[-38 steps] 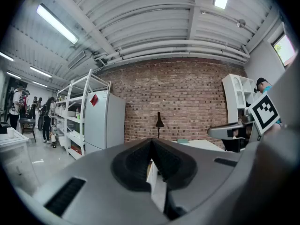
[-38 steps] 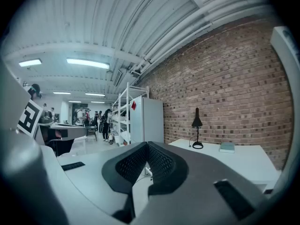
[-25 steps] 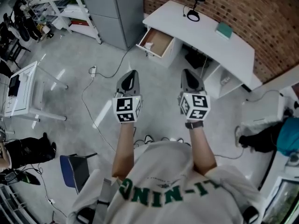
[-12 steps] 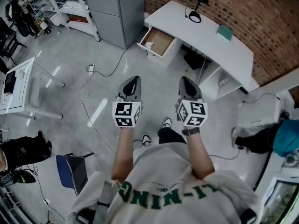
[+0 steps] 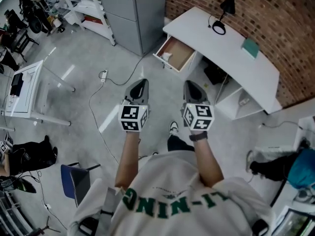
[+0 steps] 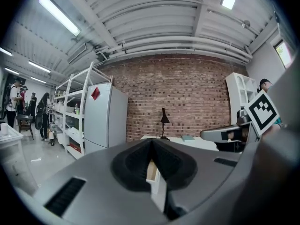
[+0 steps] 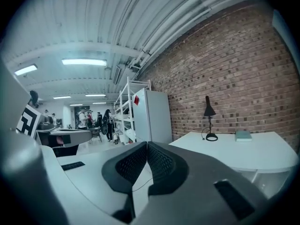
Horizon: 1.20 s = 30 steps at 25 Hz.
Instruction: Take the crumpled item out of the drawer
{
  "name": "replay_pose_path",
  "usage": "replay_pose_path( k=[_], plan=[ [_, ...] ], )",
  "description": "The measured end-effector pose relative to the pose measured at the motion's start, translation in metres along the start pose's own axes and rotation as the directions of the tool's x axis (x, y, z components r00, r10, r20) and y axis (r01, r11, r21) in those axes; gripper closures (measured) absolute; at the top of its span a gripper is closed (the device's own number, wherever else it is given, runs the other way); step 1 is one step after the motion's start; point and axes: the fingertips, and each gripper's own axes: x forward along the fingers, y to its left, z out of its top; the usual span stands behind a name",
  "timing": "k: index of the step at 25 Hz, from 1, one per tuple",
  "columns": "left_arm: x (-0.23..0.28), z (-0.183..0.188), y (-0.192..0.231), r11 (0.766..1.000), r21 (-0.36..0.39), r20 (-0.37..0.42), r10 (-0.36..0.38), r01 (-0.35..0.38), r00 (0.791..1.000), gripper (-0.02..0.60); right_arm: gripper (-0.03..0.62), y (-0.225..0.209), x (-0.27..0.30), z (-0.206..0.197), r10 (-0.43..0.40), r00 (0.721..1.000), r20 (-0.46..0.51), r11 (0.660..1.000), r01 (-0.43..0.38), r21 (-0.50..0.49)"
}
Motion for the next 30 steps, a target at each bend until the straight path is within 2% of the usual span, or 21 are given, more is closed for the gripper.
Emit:
replay_pose_path(
  k=[6, 12, 21, 26, 30],
  plan=[
    [0.093, 0.044, 0.015, 0.999, 0.04, 0.029, 0.01, -0.011, 1.0, 0.581, 0.588, -0.037, 0.082, 0.038, 0.042, 0.998, 0.035, 0.999, -0.042, 0.004],
    [0.164, 0.057, 0.011, 0.999, 0.046, 0.023, 0.014, -0.015, 1.0, 0.581, 0.588, -0.088, 0.139, 0.052, 0.063, 0.998, 0.019, 0.998, -0.063, 0.027],
    [0.249, 0.057, 0.003, 0.999, 0.034, -0.006, 0.012, -0.011, 1.0, 0.581, 0.588, -0.145, 0.2, 0.061, 0.1, 0.995, -0.006, 0.994, -0.1, 0.042],
    [0.279, 0.037, -0.013, 1.0, 0.029, -0.048, 0.012, -0.011, 0.999, 0.581, 0.588, -0.176, 0.218, 0.05, 0.111, 0.993, -0.03, 0.991, -0.109, 0.075],
    [0.289, 0.022, -0.02, 1.0, 0.027, -0.082, 0.012, -0.01, 0.997, 0.581, 0.588, -0.179, 0.226, 0.037, 0.144, 0.989, -0.047, 0.987, -0.139, 0.085]
  ],
)
